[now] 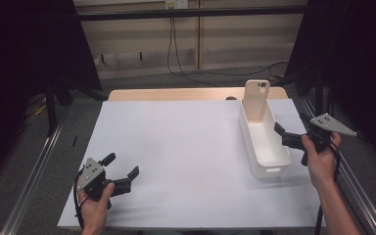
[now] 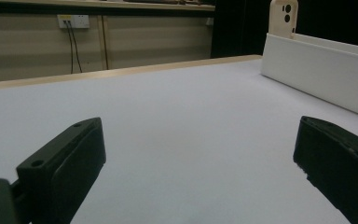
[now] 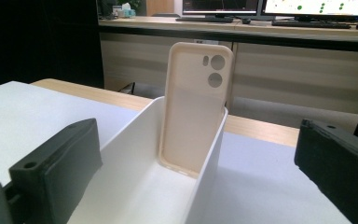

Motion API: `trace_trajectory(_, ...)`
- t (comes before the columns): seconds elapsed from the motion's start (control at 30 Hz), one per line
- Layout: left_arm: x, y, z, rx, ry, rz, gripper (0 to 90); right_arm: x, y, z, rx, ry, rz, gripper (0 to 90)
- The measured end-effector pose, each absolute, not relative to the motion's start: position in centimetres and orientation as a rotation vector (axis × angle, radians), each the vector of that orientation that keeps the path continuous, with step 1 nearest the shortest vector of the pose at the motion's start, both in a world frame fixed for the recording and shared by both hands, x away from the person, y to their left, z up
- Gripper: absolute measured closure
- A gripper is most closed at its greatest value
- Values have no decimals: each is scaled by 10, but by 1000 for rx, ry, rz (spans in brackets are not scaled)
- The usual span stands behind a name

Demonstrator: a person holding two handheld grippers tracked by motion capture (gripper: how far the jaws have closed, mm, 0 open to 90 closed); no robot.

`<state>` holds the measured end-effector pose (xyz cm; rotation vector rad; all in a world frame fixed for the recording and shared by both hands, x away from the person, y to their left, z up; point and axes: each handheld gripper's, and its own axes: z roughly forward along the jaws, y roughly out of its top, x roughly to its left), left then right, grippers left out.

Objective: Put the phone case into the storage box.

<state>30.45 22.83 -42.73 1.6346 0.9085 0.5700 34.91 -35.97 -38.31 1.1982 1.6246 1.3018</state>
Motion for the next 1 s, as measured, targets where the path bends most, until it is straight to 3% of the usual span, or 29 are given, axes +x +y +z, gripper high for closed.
trace_trajectory(1.0,295,232,-426,1621,909,566,25,266,-355,-404,1233,1561,1324,0)
